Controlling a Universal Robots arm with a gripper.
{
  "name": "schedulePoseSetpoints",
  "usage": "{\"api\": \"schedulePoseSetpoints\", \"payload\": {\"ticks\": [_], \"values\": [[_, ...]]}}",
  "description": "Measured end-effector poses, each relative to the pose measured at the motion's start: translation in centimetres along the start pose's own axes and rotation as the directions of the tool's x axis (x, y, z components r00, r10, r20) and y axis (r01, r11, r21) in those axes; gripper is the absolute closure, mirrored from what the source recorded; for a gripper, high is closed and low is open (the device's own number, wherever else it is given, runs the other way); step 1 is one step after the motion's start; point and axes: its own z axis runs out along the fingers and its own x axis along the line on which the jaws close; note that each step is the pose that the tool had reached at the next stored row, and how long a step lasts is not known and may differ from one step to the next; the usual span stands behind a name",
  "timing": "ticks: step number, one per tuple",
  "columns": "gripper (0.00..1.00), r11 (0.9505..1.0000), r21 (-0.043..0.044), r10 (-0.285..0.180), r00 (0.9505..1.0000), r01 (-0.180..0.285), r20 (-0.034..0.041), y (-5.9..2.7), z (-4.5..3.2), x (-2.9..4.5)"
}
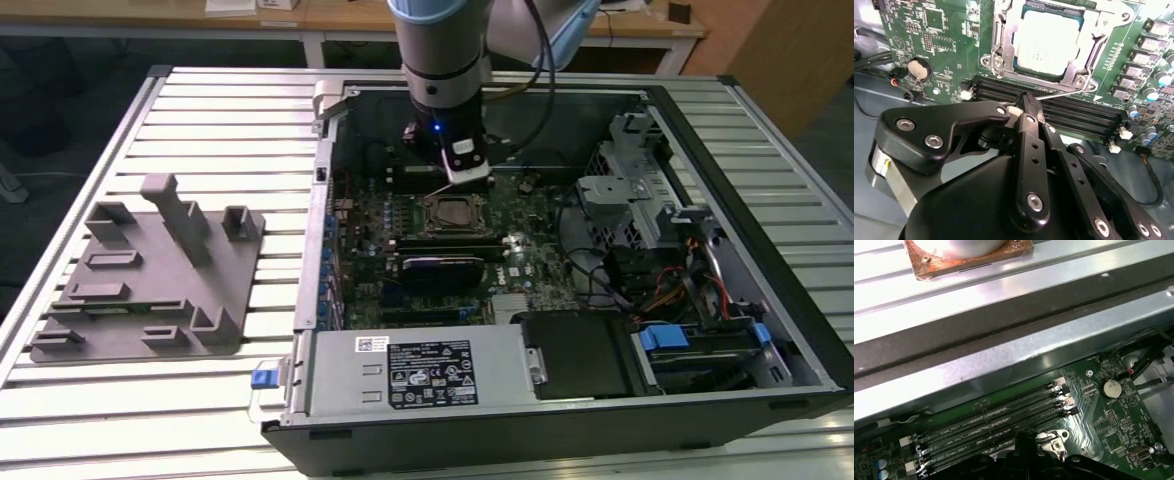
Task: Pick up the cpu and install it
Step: 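Install the first cpu locking lever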
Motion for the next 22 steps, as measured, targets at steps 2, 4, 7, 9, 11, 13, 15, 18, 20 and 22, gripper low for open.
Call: {"api": "schedulePoseSetpoints", "payload": {"ticks": [2,4,7,9,11,13,15,18,20,22], "values": [[0.89,1.0,0.0002,0.0,1.0,0.0,0.0001,0.06,0.17,0.07],[0.89,1.0,0.0003,0.001,1.0,-0.001,0.0003,0.12,0.32,0.12],[0.89,1.0,-0.0008,0.002,1.0,-0.002,0.0029,0.15,0.48,0.16],[0.89,1.0,-0.0019,0.003,1.0,-0.003,0.0067,0.13,0.59,0.18],[0.89,1.0,-0.0035,0.005,0.9999,-0.004,0.0117,0.09,0.72,0.19],[0.89,1.0,-0.0048,0.005,0.9999,-0.005,0.0157,0.06,0.85,0.2],[0.89,1.0,-0.0052,0.006,0.9998,-0.006,0.017,0.02,0.99,0.21],[0.89,0.9999,-0.0046,0.011,0.9998,-0.011,0.0188,-0.04,1.26,0.25],[0.89,0.9998,-0.0035,0.017,0.9996,-0.017,0.0207,0.0,1.39,0.29],[0.89,0.9997,-0.0028,0.025,0.9994,-0.025,0.023,0.09,1.49,0.34]]}}
